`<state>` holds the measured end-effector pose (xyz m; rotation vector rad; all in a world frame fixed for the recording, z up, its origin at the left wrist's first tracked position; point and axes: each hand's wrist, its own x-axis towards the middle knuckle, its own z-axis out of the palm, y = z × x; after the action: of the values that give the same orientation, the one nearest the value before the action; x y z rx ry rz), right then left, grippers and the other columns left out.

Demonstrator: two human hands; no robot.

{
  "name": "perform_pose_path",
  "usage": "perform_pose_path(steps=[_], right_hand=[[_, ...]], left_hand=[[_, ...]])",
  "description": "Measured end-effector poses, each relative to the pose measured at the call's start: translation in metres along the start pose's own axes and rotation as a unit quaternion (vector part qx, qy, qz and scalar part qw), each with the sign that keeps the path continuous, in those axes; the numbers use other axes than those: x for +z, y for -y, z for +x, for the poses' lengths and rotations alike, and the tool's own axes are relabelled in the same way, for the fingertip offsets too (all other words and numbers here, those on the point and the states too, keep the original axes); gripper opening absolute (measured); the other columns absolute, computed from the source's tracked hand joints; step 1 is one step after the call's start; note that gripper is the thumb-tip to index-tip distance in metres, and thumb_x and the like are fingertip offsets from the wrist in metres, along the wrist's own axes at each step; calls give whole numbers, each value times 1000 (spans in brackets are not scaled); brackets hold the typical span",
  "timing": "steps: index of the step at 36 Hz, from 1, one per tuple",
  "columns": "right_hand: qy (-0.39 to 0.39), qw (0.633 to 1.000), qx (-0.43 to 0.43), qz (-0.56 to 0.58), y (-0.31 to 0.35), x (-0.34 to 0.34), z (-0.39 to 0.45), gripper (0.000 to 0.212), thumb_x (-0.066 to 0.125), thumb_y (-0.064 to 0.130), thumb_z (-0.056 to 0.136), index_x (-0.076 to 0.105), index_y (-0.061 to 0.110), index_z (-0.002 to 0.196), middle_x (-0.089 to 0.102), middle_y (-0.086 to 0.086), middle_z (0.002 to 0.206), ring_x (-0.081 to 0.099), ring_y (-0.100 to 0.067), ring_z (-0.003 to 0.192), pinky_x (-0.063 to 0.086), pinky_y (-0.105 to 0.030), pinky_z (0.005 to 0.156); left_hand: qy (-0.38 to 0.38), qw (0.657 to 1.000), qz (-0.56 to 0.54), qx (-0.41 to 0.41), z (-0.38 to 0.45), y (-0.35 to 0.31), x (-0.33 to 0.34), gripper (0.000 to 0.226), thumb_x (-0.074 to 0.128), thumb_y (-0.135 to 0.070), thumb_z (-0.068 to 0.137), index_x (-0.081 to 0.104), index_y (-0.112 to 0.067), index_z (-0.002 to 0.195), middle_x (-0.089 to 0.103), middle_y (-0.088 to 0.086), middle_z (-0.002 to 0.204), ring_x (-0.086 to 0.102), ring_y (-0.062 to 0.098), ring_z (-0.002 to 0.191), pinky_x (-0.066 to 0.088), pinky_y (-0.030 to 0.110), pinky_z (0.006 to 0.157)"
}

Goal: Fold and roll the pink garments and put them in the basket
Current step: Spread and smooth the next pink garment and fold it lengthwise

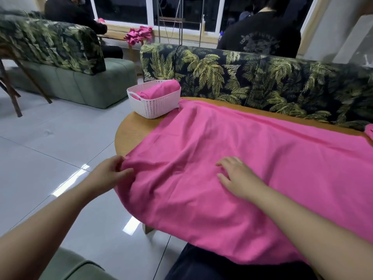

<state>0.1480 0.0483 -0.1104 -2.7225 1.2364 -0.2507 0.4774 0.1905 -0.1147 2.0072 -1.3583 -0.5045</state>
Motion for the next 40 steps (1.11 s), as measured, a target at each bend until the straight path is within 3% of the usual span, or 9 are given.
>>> perform_pose_path(steps=[6,10,14,17,21,24,29,35,40], right_hand=[[21,1000,-16,-6,11,11,33,40,47,32,97,47,18,135,47,-1,141,40,-21,131,31,-35,110],[21,999,-28,-17,19,21,36,41,44,32,98,46,20,137,44,0,145,38,-19,134,29,-32,111],[15,998,-67,2,38,22,44,43,47,27,96,45,20,138,41,1,147,35,-18,136,25,-31,113],[18,994,-101,24,57,20,53,40,49,24,95,50,18,134,44,0,144,37,-20,135,28,-36,113],[11,990,-127,54,84,18,67,36,48,22,96,53,13,131,49,-3,139,41,-23,130,31,-37,110],[38,987,-139,71,102,19,75,37,44,23,98,52,14,133,49,-3,141,41,-22,131,30,-37,111],[79,983,-142,81,122,28,82,38,42,25,100,50,17,136,49,-2,142,43,-22,130,31,-39,111],[144,982,-114,33,140,39,90,48,36,35,102,31,26,149,25,0,158,20,-23,145,18,-46,117],[167,982,-90,20,148,44,95,49,33,39,102,26,31,150,15,3,160,9,-24,148,9,-54,118]], left_hand=[[118,976,-182,30,-25,-17,-25,28,78,-43,69,67,-23,86,58,-1,69,52,11,67,44,26,67],[210,972,-98,32,-41,-6,-26,59,63,-29,63,59,-54,116,62,-32,114,52,-13,111,38,17,103],[211,972,64,79,-46,14,-16,104,43,11,76,13,-78,121,37,-36,129,31,-25,115,28,-4,85],[124,975,117,140,-42,32,-5,112,44,18,78,11,-80,124,41,-20,118,42,-9,110,33,1,85],[8,946,199,258,-30,41,-1,75,80,-6,73,43,-41,128,53,-14,101,45,7,95,48,27,79],[-7,916,248,315,-23,45,-6,27,58,-47,89,63,-25,103,63,-13,103,46,11,93,47,28,79],[22,955,99,280,-32,31,-10,26,48,-35,90,68,-21,99,62,-18,107,51,3,104,40,20,90],[-4,985,-110,133,-51,3,-21,33,46,-53,83,56,-23,89,61,-4,78,56,21,75,45,35,73],[-74,979,-176,66,-53,4,-31,24,53,-56,76,59,-34,85,61,0,68,51,13,63,40,25,59]])
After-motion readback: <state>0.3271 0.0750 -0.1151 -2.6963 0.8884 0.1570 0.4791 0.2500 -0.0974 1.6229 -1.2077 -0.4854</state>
